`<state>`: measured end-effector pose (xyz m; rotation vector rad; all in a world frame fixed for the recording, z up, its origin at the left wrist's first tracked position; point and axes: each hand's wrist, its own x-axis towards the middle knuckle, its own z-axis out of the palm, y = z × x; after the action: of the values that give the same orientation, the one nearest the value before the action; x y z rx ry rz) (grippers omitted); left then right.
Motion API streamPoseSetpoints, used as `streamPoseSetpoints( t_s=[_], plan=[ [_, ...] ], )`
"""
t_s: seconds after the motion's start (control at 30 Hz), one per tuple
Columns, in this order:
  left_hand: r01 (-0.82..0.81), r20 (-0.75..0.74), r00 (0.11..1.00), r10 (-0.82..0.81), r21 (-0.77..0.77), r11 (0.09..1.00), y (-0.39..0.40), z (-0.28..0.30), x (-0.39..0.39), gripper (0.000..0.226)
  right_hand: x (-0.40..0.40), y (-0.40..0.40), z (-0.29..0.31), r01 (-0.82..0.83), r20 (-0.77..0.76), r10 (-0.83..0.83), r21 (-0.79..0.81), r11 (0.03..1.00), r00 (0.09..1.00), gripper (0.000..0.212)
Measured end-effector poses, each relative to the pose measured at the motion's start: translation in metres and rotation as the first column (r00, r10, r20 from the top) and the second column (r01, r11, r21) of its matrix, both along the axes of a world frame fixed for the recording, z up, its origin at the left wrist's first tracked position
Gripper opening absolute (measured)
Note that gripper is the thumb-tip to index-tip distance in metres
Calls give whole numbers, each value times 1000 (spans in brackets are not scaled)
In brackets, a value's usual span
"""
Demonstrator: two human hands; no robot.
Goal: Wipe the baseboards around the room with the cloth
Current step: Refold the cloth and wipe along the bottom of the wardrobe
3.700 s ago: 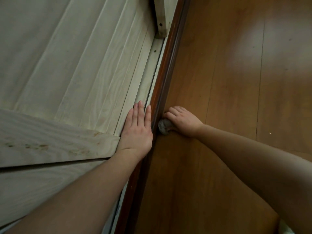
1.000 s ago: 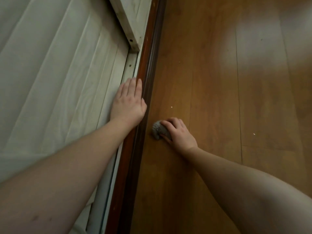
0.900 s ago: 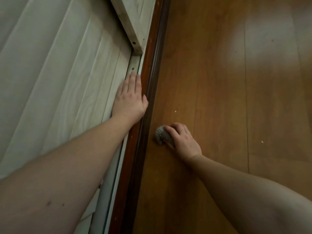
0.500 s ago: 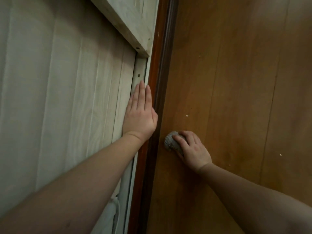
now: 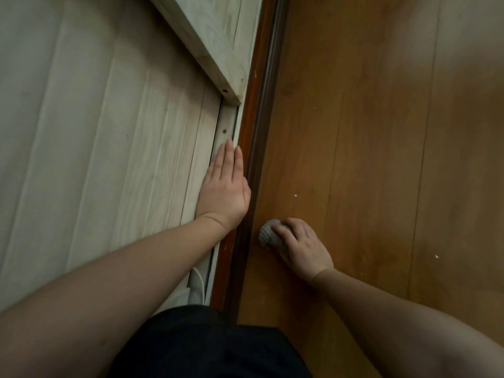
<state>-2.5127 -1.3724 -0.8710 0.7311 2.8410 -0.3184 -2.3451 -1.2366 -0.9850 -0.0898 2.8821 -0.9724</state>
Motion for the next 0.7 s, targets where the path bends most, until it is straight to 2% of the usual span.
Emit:
streamPoseSetpoints(
  t_s=[0.13,0.33,0.47,0.53,0.7],
  plan=[
    [-7,-14,1000,7,13,1000,0,0,0,62,-1,0,1,16,14,-15,-49,999,1000,54],
    [-29,-2,1000,29,70,997,-1,4,1,61,-18,5,22,46,190,-24,-113,993,981,52],
    [-43,44,998,40,76,996,2,11,3,61,-34,29,71,201,149,-184,-105,974,972,51],
    [-52,57,997,47,85,995,4,14,3,61,-38,36,90,214,113,-203,-100,972,973,48],
    [-48,42,998,46,51,998,3,7,2,62,-58,28,72,208,98,-194,-155,966,976,49]
  ],
)
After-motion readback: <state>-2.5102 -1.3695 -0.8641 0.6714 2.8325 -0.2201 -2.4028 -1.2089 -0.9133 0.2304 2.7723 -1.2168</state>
